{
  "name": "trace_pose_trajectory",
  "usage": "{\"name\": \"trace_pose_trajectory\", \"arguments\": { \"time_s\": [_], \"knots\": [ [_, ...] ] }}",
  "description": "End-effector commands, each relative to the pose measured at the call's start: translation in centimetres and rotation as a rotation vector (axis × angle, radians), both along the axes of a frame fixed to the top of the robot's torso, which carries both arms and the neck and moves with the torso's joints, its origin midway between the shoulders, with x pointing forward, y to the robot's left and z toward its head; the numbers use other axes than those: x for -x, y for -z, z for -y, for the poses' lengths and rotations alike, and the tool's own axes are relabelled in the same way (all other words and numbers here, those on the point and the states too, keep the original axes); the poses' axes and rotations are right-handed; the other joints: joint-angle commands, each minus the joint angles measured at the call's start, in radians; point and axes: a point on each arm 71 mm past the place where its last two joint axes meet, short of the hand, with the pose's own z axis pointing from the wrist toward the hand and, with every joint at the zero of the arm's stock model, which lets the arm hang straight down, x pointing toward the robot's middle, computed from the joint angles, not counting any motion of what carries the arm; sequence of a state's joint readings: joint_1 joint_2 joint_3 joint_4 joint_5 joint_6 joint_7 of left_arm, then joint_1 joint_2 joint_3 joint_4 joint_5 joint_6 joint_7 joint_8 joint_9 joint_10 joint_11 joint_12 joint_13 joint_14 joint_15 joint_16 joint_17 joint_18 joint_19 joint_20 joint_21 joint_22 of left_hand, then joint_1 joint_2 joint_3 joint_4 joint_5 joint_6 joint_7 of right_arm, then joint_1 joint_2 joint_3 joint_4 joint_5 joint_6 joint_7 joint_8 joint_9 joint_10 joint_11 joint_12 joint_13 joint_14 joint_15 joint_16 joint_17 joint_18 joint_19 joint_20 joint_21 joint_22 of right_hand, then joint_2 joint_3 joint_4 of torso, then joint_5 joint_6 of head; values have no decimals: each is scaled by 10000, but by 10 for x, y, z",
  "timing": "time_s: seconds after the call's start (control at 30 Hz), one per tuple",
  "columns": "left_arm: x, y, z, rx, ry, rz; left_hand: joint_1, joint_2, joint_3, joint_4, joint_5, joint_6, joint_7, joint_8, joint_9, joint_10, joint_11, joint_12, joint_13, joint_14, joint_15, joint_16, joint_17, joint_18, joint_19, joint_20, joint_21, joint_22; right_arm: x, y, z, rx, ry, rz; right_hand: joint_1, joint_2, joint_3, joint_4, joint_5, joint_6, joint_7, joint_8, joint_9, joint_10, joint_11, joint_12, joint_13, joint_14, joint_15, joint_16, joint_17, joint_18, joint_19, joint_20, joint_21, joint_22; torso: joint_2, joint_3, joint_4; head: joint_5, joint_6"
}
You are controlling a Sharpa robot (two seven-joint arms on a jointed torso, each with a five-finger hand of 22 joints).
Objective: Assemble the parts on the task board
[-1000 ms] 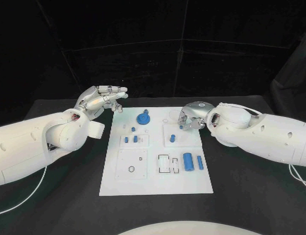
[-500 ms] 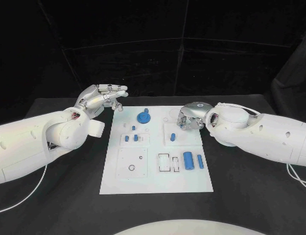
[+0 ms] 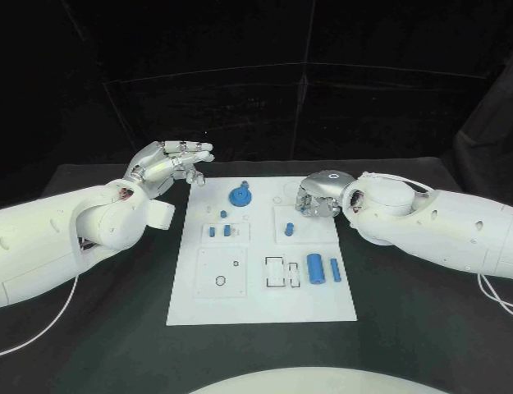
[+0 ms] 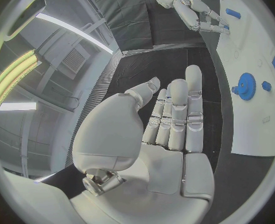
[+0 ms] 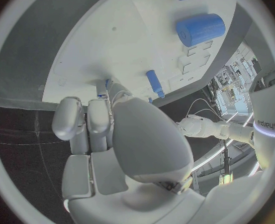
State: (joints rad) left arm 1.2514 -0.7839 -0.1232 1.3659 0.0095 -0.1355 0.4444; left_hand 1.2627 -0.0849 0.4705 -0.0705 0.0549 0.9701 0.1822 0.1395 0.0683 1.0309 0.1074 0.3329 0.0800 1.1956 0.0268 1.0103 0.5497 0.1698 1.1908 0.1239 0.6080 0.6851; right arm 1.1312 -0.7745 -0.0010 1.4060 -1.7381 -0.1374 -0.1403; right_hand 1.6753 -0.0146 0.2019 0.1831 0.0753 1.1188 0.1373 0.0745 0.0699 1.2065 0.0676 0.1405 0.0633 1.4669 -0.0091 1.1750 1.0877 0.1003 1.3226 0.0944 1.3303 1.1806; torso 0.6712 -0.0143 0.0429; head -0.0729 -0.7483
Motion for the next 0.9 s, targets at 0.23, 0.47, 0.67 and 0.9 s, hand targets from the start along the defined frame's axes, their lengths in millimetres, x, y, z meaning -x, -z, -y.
{"name": "trace_pose_trajectory", "arguments": {
  "time_s": [0.23, 0.47, 0.67, 0.9],
  "knots": [
    [0, -1, -2, 63, 17, -34, -10, 14, -74, -33, -28, 3, 79, 36, -10, -64, 69, 48, -5, -99, -1, -36, -25, 124, -52, 2, -71, -29, 8, -5, 2, -263, 2, 597, -654, -474, 1329, -447, -13, 155, 12, -58, -12, 230, 13, -245, 23, 268, -44, 168, -37, -156, 78, 1, 202, 219, -11, 1, -7, 8, 4],
    [-1, -1, -3, 40, -9, -55, -10, 14, -74, -33, -28, 3, 79, 36, -10, -64, 69, 48, -5, -99, -1, -36, -25, 124, -52, 2, -71, -29, 15, -13, 2, -751, -39, 946, -1139, -726, 2091, -771, -36, 154, 43, -73, -15, 276, 27, -340, 29, 254, -28, 242, -63, -161, 74, 15, 262, 294, -3, -1, 0, -19, 32],
    [-1, 0, -3, 31, -13, -69, -5, 13, -78, -38, -28, -6, 86, 35, -11, -75, 75, 52, -6, -103, 2, -37, -32, 124, -52, 5, -78, -35, 19, -18, 5, -992, -18, 1147, -1374, -836, 2418, -944, -42, 132, 52, -79, -18, 271, 36, -384, 29, 243, -19, 263, -93, -165, 75, 26, 287, 327, -10, -9, 0, -32, 39],
    [0, 0, -3, 29, 6, -95, -3, 11, -86, -43, -29, -19, 94, 34, -13, -92, 83, 57, -8, -108, 7, -38, -41, 123, -52, 8, -86, -42, 29, -25, 7, -1359, -38, 1153, -1570, -909, 2697, -1104, -54, 125, 59, -75, -16, 280, 43, -410, 33, 238, -13, 295, -104, -167, 76, 34, 306, 353, -10, -11, 2, 14, 26]
  ]
}}
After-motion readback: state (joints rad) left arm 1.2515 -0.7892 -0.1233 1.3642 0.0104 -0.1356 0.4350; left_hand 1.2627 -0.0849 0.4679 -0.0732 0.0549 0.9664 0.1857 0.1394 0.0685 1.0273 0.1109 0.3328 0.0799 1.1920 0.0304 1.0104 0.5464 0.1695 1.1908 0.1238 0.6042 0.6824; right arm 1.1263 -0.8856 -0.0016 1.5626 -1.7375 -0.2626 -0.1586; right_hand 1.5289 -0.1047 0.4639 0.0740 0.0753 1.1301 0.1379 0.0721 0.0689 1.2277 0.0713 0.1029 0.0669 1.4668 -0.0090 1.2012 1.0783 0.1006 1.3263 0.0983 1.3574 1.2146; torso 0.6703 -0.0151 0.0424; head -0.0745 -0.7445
